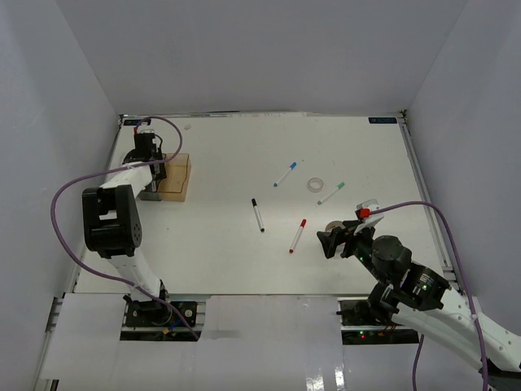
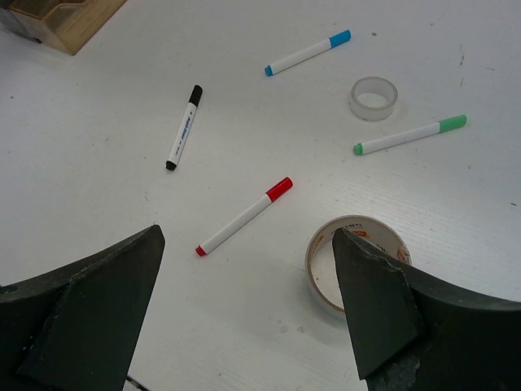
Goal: Sort the stationery into containers
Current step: Move the drawer to the storage box, then pick up the pen from the center of the board.
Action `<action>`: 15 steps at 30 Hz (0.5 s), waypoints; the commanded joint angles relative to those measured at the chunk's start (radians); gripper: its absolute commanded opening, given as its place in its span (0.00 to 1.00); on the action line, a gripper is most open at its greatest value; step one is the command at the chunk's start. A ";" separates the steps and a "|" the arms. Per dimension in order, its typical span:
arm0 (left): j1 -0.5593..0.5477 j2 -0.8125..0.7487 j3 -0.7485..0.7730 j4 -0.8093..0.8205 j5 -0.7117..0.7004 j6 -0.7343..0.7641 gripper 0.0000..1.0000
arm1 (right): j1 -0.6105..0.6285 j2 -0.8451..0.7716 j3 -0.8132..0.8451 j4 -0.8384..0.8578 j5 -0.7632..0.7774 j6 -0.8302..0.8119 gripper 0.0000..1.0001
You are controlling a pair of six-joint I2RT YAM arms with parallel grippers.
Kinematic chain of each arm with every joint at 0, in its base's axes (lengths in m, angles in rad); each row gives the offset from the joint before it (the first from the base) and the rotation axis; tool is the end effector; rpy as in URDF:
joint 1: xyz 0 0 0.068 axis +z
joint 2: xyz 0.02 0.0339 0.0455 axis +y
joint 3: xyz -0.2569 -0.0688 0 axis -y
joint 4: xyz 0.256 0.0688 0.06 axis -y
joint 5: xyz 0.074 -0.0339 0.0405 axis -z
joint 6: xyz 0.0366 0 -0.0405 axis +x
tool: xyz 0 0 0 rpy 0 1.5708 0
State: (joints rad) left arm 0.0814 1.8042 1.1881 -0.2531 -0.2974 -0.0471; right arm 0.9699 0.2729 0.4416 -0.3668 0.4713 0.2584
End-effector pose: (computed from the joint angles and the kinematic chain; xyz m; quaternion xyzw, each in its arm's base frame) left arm 0.3912 0.0427 0.1812 -0.1104 0.9236 0.1449 0.3374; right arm 0.0812 0.0891 0.2639 -0.1233 0.7566 0.2075 0.6077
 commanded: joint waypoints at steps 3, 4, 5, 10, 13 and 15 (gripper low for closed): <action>0.004 -0.118 -0.008 -0.001 0.081 -0.030 0.69 | 0.006 0.000 -0.004 0.042 0.000 -0.008 0.90; 0.004 -0.153 -0.008 -0.018 0.099 -0.048 0.74 | 0.006 -0.001 -0.004 0.042 0.000 -0.007 0.90; 0.003 -0.175 -0.008 -0.028 0.140 -0.062 0.77 | 0.007 -0.004 -0.004 0.040 0.000 -0.007 0.90; -0.041 -0.350 -0.031 -0.087 0.241 -0.205 0.98 | 0.006 -0.004 -0.003 0.045 0.006 -0.008 0.90; -0.165 -0.468 -0.065 -0.118 0.264 -0.320 0.98 | 0.006 -0.014 -0.004 0.043 0.015 -0.004 0.90; -0.228 -0.525 -0.082 -0.152 0.247 -0.382 0.98 | 0.006 -0.027 -0.004 0.043 0.023 0.002 0.90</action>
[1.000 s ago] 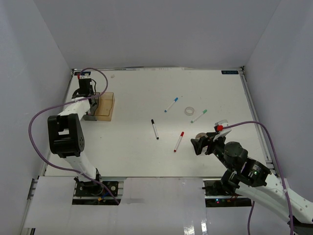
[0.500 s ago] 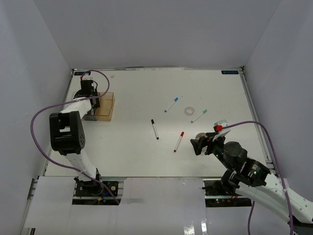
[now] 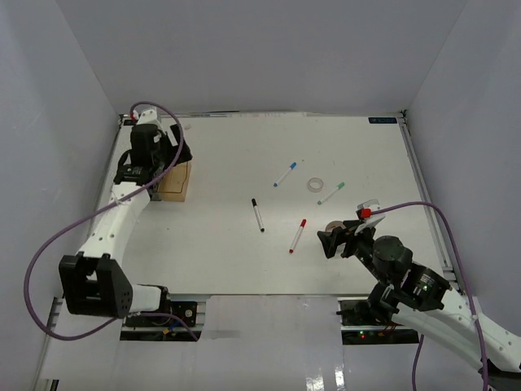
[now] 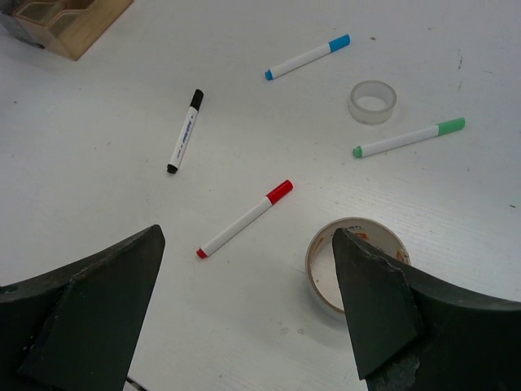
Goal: Sort the stationery into containers
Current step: Pick up the pen from the center of the board.
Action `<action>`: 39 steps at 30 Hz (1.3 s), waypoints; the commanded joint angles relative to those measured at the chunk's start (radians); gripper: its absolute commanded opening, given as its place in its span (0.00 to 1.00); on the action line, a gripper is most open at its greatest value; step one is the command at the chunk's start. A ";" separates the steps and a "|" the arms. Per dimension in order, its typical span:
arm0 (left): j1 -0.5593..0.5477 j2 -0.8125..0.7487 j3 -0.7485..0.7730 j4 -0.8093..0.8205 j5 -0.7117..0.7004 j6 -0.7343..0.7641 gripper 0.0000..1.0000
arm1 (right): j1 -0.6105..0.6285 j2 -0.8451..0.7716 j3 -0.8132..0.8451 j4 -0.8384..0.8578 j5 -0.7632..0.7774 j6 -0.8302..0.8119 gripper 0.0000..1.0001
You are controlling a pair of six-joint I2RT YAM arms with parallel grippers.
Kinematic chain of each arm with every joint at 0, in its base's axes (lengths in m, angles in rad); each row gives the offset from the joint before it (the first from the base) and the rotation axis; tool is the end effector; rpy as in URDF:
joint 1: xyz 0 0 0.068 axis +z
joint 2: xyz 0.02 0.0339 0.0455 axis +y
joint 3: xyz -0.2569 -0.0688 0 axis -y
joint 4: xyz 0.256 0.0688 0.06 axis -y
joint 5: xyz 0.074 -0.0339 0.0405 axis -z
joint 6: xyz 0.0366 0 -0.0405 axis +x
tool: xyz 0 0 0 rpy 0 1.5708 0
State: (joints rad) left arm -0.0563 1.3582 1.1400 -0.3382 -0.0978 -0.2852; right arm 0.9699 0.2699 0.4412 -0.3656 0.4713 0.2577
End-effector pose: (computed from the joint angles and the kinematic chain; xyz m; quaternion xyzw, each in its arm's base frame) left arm 0.3222 -0.0146 0.3095 -0.1233 0.8646 -0.0403 0.4854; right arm 0.0810 0.0888 0.2642 -0.1228 0.7556 0.2083 0.6088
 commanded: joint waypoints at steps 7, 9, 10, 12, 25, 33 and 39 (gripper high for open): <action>-0.420 -0.064 -0.134 -0.073 0.017 -0.419 0.98 | 0.006 -0.064 -0.010 0.044 0.029 0.012 0.90; -0.499 -0.010 -0.132 -0.074 -0.051 -0.474 0.96 | 0.006 -0.069 -0.009 0.040 0.021 0.011 0.90; -0.569 0.011 -0.126 -0.076 -0.118 -0.489 0.95 | 0.006 -0.069 -0.010 0.042 0.014 0.009 0.90; -0.617 0.051 -0.112 -0.082 -0.166 -0.557 0.94 | 0.006 -0.075 -0.010 0.042 0.009 0.008 0.90; -0.767 0.355 0.006 -0.120 -0.359 -0.666 0.71 | 0.006 -0.101 -0.021 0.047 -0.010 0.009 0.90; -0.789 0.508 0.078 -0.180 -0.413 -0.664 0.59 | 0.007 -0.104 -0.022 0.048 -0.014 0.009 0.90; -0.792 0.564 0.101 -0.199 -0.419 -0.658 0.43 | 0.009 -0.098 -0.024 0.050 -0.016 0.009 0.90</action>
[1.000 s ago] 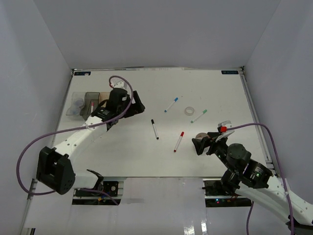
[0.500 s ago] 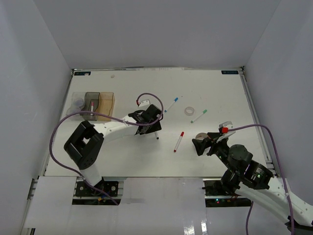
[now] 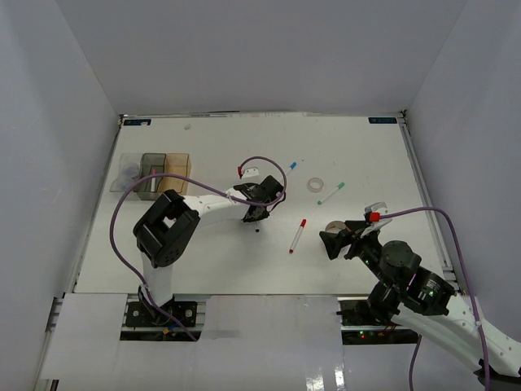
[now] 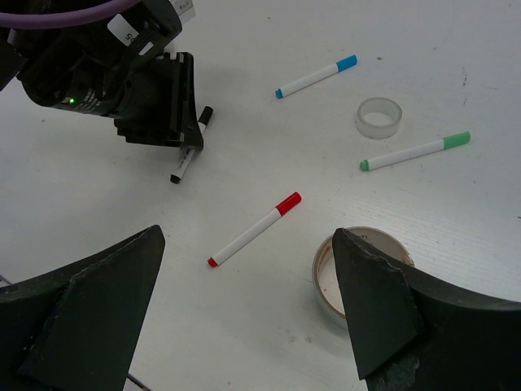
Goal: Sort the stationery into containers
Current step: Pick up the pen from the center of the board, then move the drawer to the storage box.
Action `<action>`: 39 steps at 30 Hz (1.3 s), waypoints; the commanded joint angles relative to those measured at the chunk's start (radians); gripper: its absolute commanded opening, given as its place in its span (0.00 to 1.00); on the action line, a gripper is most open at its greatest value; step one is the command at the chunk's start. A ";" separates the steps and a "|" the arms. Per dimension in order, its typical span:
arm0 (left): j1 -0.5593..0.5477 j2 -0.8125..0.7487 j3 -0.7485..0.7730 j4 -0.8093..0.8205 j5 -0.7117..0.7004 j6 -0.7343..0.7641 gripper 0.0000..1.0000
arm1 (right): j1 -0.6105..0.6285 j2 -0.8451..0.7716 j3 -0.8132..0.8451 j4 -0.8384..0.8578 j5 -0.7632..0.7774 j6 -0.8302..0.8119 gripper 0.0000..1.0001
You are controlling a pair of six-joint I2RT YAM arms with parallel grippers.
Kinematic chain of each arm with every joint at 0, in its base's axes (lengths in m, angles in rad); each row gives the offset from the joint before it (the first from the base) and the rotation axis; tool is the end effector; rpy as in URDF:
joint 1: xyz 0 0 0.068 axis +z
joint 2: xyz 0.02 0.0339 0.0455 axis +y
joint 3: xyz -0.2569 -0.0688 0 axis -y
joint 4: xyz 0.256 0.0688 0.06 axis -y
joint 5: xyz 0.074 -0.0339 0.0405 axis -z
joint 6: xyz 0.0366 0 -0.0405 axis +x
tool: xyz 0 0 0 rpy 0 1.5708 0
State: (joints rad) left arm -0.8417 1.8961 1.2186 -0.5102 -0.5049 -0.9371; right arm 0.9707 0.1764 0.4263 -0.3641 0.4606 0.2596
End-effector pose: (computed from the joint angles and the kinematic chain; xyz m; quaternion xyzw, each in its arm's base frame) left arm 0.2656 -0.2707 0.1449 -0.0928 0.9472 0.0113 0.3066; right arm 0.0735 0.0786 0.2679 -0.1105 0.7340 0.2348 0.6275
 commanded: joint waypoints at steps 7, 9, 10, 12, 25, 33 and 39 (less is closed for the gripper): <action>-0.005 0.014 -0.001 -0.028 -0.026 0.039 0.17 | 0.006 -0.008 -0.008 0.048 -0.004 0.007 0.90; -0.002 -0.023 -0.004 -0.028 -0.070 0.084 0.13 | 0.006 -0.009 -0.009 0.047 -0.005 0.007 0.90; 0.003 -0.040 -0.008 -0.027 -0.089 0.137 0.11 | 0.006 -0.009 -0.008 0.048 -0.007 0.007 0.90; 0.024 -0.098 -0.016 -0.030 -0.150 0.205 0.09 | 0.006 -0.012 -0.009 0.048 -0.007 0.006 0.90; 0.578 -0.538 -0.200 0.255 0.054 0.788 0.07 | 0.006 -0.006 -0.015 0.067 -0.045 -0.003 0.90; 0.816 -0.430 -0.153 0.410 0.117 0.931 0.02 | 0.008 -0.002 -0.020 0.082 -0.085 -0.013 0.90; 0.889 -0.375 -0.169 0.499 0.132 0.988 0.03 | 0.008 0.009 -0.021 0.091 -0.122 -0.023 0.90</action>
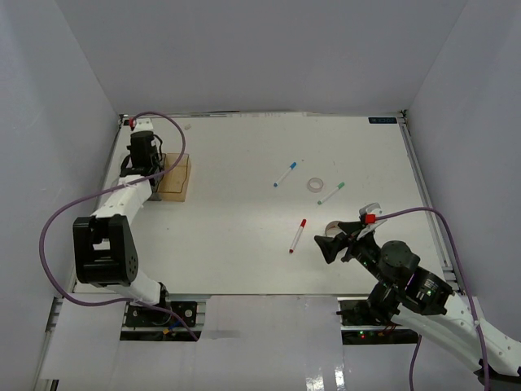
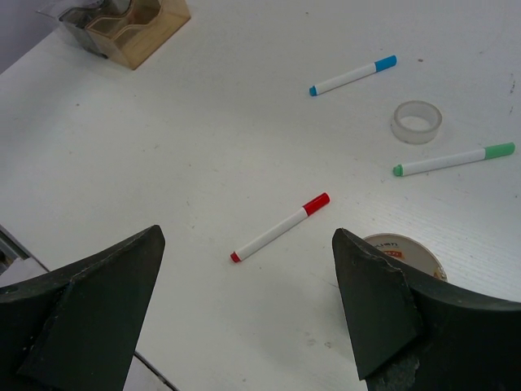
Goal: Sort the stationery into containers
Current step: Move the drawer to the storage box, then pick up the pen from the center of the board.
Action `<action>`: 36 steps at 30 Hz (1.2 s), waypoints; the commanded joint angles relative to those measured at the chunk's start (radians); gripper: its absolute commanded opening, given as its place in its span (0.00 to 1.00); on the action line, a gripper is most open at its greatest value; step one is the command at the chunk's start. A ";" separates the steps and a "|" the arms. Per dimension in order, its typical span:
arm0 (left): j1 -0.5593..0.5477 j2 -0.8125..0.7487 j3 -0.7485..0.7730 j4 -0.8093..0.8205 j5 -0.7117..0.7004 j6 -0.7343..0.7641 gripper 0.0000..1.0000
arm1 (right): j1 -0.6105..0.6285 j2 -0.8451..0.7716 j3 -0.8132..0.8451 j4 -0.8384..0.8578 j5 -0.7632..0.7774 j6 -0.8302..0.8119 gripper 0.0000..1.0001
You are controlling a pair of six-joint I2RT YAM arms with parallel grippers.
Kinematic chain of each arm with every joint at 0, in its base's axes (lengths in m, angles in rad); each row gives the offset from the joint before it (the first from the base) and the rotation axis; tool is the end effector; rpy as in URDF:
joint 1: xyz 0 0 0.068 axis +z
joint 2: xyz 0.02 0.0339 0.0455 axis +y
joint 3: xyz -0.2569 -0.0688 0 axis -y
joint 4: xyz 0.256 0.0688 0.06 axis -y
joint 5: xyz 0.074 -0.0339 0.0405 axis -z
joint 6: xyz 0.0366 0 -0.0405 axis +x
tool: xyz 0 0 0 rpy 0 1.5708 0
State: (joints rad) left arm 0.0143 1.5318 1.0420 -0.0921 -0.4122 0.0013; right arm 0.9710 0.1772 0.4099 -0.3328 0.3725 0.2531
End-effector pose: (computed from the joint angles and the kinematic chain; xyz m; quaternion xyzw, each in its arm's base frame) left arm 0.3537 0.0197 0.2436 -0.1027 0.8610 0.1838 0.4631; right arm 0.0731 0.0832 0.2654 -0.1397 0.7260 0.2664 0.6185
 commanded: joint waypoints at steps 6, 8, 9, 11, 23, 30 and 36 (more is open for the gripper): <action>0.055 0.060 -0.008 0.094 0.062 0.049 0.14 | 0.008 0.007 -0.006 0.063 -0.035 -0.018 0.90; 0.056 0.082 -0.026 0.132 0.064 0.057 0.20 | 0.008 0.005 -0.006 0.063 -0.035 -0.020 0.90; 0.056 0.088 -0.034 0.138 0.070 0.062 0.22 | 0.009 0.004 -0.008 0.063 -0.034 -0.018 0.90; 0.056 0.096 -0.043 0.152 0.084 0.065 0.23 | 0.008 0.007 -0.008 0.064 -0.034 -0.018 0.90; 0.056 0.059 -0.094 0.183 0.104 0.056 0.49 | 0.008 0.018 -0.008 0.066 -0.034 -0.018 0.90; 0.052 -0.024 -0.065 0.114 0.147 -0.035 0.72 | 0.008 0.019 -0.010 0.064 -0.024 -0.018 0.90; -0.069 -0.160 -0.043 -0.056 0.239 -0.153 0.83 | 0.008 0.038 -0.005 0.061 0.003 -0.011 0.90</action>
State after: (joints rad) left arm 0.0219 1.4658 0.9413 -0.0593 -0.2577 -0.0692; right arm 0.9714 0.2001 0.4091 -0.3126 0.3454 0.2508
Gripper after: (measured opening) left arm 0.818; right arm 0.900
